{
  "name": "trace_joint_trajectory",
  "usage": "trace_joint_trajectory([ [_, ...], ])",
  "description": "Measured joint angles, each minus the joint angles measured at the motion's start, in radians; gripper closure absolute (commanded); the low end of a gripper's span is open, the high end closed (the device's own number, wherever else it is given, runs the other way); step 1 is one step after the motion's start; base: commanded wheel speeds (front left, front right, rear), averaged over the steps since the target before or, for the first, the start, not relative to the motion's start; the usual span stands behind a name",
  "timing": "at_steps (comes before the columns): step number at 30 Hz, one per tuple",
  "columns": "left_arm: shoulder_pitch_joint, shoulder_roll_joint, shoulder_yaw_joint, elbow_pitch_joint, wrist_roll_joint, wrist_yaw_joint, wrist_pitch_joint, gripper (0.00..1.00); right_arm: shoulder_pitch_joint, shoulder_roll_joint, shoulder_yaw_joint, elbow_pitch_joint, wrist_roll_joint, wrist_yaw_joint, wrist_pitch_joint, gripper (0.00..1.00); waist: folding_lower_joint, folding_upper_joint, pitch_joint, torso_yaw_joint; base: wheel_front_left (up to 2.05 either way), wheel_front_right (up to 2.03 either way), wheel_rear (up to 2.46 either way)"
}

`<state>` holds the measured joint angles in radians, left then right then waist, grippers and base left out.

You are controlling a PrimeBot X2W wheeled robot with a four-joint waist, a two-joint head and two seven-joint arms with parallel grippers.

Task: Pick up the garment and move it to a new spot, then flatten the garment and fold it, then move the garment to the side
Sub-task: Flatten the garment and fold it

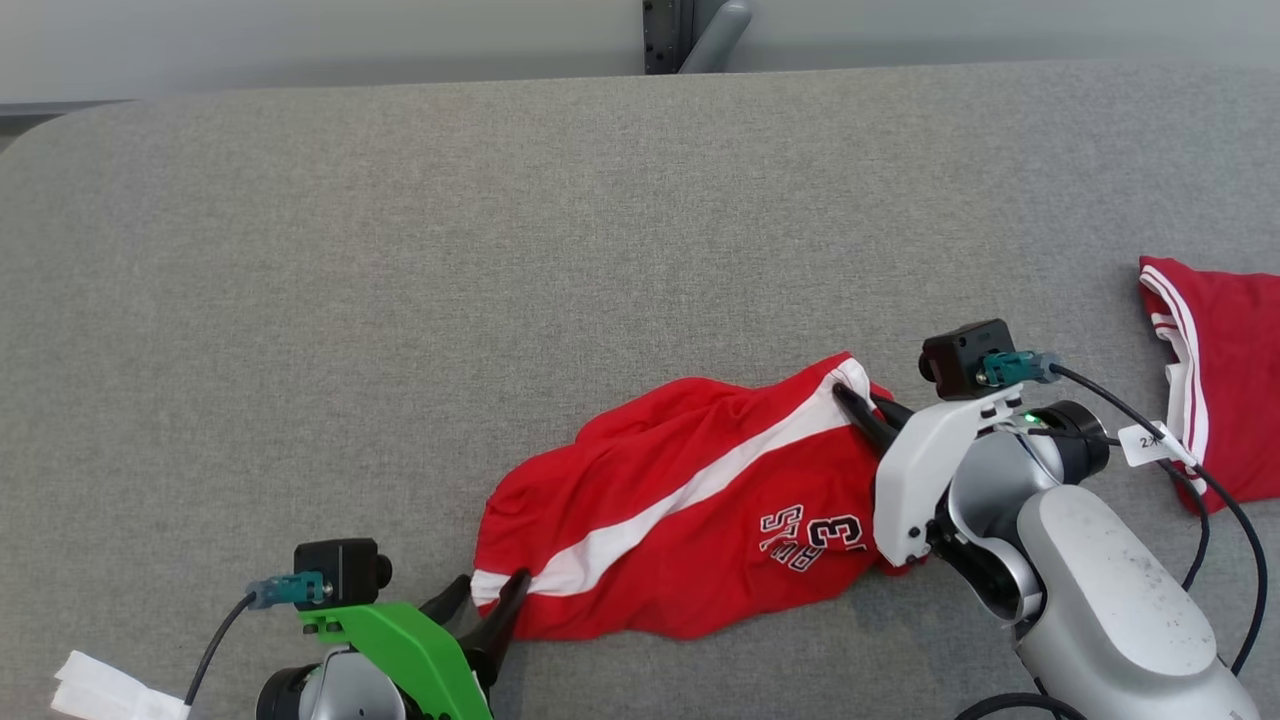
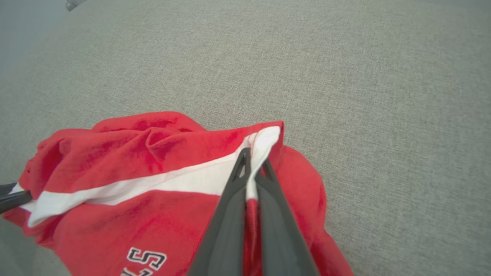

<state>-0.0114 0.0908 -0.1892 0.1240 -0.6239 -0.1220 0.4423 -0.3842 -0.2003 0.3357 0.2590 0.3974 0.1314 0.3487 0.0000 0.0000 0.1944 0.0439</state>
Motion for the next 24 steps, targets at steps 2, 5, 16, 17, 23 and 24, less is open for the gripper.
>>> trace_joint_trajectory([
  [2, 0.0, 0.0, 0.0, 0.003, -0.006, 0.0, 0.001, 0.0, 0.0, 0.0, 0.001, 0.002, 0.0, 0.0, -0.002, 1.0, 0.0, 0.0, -0.001, -0.002, 0.0, 0.0, 0.0],
  [5, 0.001, 0.0, -0.001, 0.004, -0.021, -0.001, 0.006, 0.09, -0.001, -0.006, 0.001, 0.002, 0.0, 0.0, -0.004, 1.0, 0.0, 0.0, 0.0, -0.006, 0.0, 0.0, 0.0],
  [16, 0.007, 0.001, -0.013, -0.007, -0.087, -0.002, 0.005, 0.0, 0.003, -0.058, -0.009, -0.011, -0.005, 0.0, 0.012, 1.0, 0.0, 0.0, -0.002, -0.02, 0.0, 0.0, 0.0],
  [17, 0.008, 0.0, -0.016, -0.011, -0.095, -0.002, 0.005, 0.0, 0.006, -0.064, -0.013, -0.012, -0.008, 0.0, 0.014, 1.0, 0.0, 0.0, -0.003, -0.022, 0.0, 0.0, 0.0],
  [23, 0.025, 0.001, -0.02, -0.03, -0.127, -0.004, 0.005, 0.8, 0.023, -0.078, -0.025, -0.024, -0.021, 0.0, 0.02, 1.0, 0.0, 0.0, -0.011, -0.031, 0.0, 0.0, 0.0],
  [24, 0.027, 0.003, -0.02, -0.036, -0.129, -0.004, 0.005, 0.87, 0.027, -0.079, -0.026, -0.025, -0.022, 0.0, 0.021, 1.0, 0.0, 0.0, -0.012, -0.032, 0.0, 0.0, 0.0],
])
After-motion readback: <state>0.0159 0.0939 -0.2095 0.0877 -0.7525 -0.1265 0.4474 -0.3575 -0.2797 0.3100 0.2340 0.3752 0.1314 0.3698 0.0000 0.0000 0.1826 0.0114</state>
